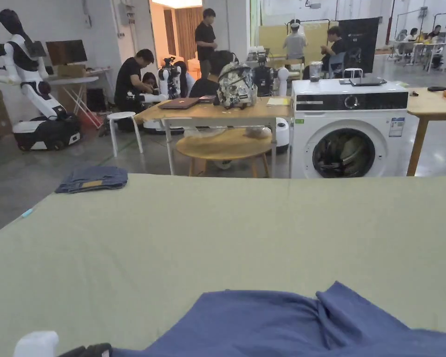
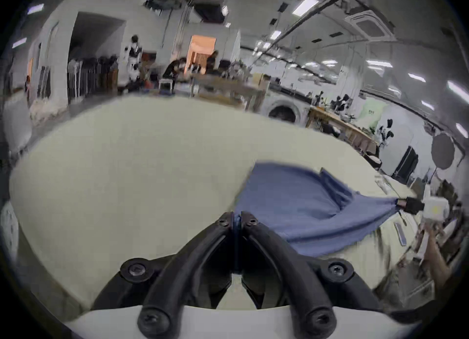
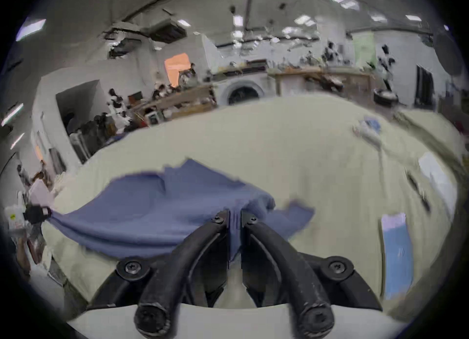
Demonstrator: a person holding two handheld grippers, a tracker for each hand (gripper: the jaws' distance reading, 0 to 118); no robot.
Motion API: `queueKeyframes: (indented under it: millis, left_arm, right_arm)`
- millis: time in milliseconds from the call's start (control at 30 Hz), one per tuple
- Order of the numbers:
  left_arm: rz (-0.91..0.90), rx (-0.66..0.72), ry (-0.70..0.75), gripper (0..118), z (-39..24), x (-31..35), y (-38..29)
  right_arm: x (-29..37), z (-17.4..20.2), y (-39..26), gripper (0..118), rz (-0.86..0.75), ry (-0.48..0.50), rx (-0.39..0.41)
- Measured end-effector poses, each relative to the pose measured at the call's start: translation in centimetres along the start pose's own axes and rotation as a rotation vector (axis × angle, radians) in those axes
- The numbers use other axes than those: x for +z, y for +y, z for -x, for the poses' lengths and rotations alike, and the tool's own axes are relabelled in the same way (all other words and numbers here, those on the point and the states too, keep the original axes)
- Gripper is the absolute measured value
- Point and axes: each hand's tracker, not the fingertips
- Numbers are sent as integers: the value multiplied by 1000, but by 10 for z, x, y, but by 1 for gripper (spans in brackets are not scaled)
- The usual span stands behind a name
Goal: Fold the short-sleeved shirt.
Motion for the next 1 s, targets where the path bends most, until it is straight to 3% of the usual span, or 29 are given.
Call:
queueKeyframes:
  millis: [133,300,400,433,467,500,533,600,733,800,833,867,900,933,1000]
  left_arm:
    - [142,60,41,0,11,14,-78]
    - [132,175,42,1,26,26,-104]
    - [88,103,29,25,20,29,-99]
    - [80,72,25,25,15,28,-95]
    - [67,47,42,61,11,30,-91]
    - [50,34,55,77,8,32,-86]
    - [38,41,45,71,5,35,-79]
    - [-35,24,11,74,-12,48,-67]
    - [-136,-34,-21,74,-38,64,-36]
    - [-212,-68,-35,66,-55,74,-24]
    - [-235,-88,-41,51,-68,79,-15]
    - [-254,-110,-40,19,-78,83,-9]
    - [-269,-135,-30,0,-86,85,-6]
    - [-274,-155,-18,0,-94,87,-1]
    - [-272,-170,-17,0,-101,89,4]
  right_arm:
    - [24,-19,-79,5,123,-60,-98]
    - [46,-16,-97,6,122,-80,-103]
    - [45,-23,-97,37,111,-76,-68]
    - [44,-22,-98,37,125,-83,-37]
    - [46,-20,-100,68,114,-119,-14]
    - [49,-19,-101,74,105,-138,-10]
    - [53,-20,-100,73,102,-141,-11]
    - [66,-15,-91,73,83,-137,-11]
    - [88,10,-57,73,-58,-85,57]
    - [93,28,-40,73,-120,-55,112]
    - [94,37,-32,65,-138,-34,145]
    - [95,45,-25,37,-151,-24,173]
    - [96,53,-20,7,-166,-9,196]
    - [94,61,-16,0,-177,0,224]
    - [90,71,-12,0,-178,-7,270]
